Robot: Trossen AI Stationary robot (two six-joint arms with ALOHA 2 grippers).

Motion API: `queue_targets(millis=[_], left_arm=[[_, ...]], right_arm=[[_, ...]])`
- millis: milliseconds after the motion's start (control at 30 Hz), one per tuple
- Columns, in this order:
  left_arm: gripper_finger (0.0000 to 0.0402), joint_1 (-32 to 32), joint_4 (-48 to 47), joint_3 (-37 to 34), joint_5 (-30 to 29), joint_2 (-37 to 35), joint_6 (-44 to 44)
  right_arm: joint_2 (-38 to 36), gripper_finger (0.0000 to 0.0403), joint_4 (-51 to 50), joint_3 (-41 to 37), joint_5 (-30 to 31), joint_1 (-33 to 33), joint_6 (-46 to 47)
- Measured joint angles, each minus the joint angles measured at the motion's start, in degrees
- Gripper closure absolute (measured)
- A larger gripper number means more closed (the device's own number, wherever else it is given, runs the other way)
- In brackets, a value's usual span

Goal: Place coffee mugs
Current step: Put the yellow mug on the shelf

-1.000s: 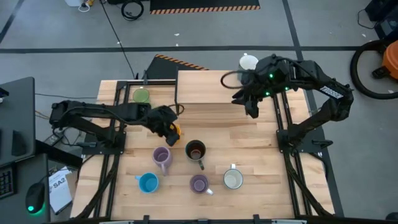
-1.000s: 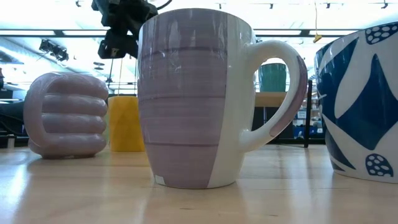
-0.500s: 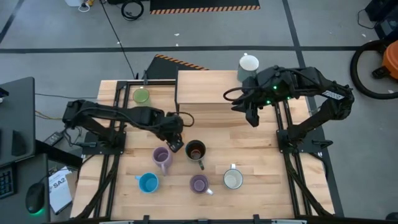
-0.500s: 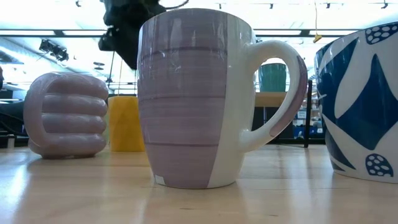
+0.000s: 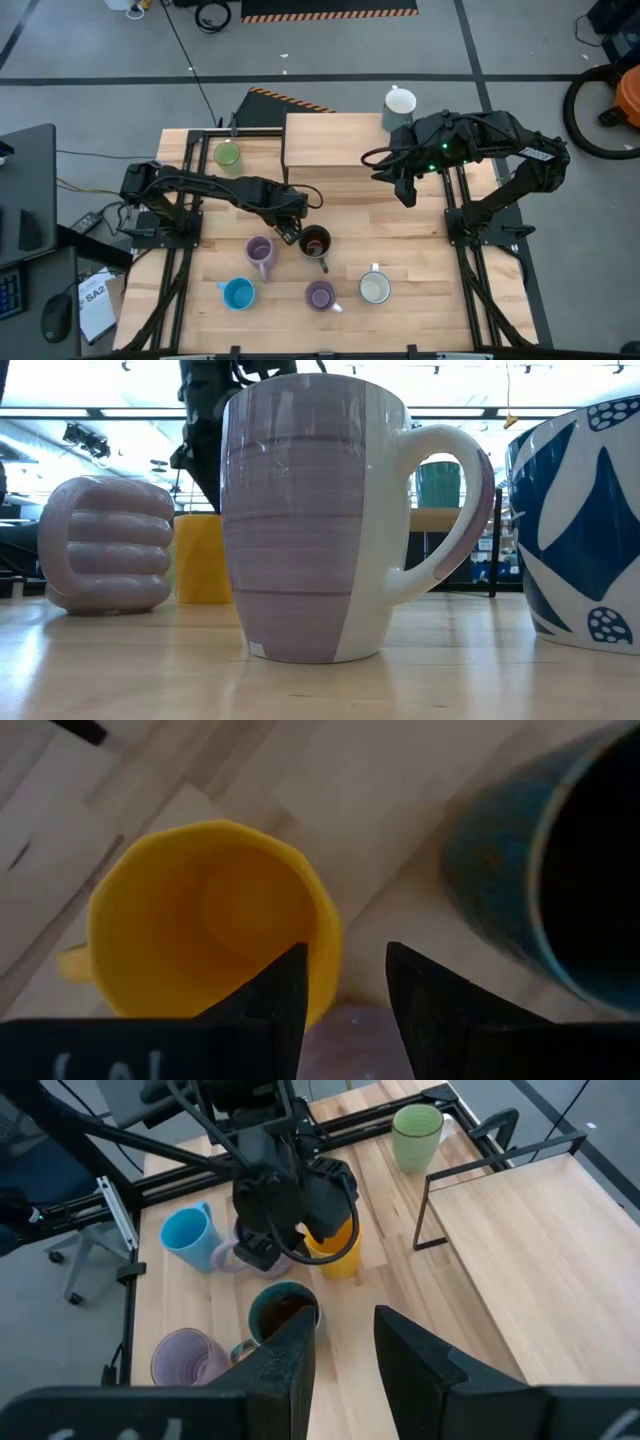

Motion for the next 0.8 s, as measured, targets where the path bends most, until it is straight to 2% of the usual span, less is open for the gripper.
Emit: queue_targets(millis=[300,467,800], left_arm=[[0.0260,0.4,0.2,-0.1,-3.5,1.7,-5.8],[0.0260,1.7,1.2,0.0,0.8,4.1,-5.5],[0.0260,4.3,1.1,-0.1,4.1,6.4,-4.1]], right_arm=[[0.0,0.0291,0.4,0.0,0.0,0.0,-0.1],[0.0,0.0291,2.1,0.0,0.0,0.0,-0.5],[0.0,0.0291,2.9,0.0,-0.1,0.0,-1.1]])
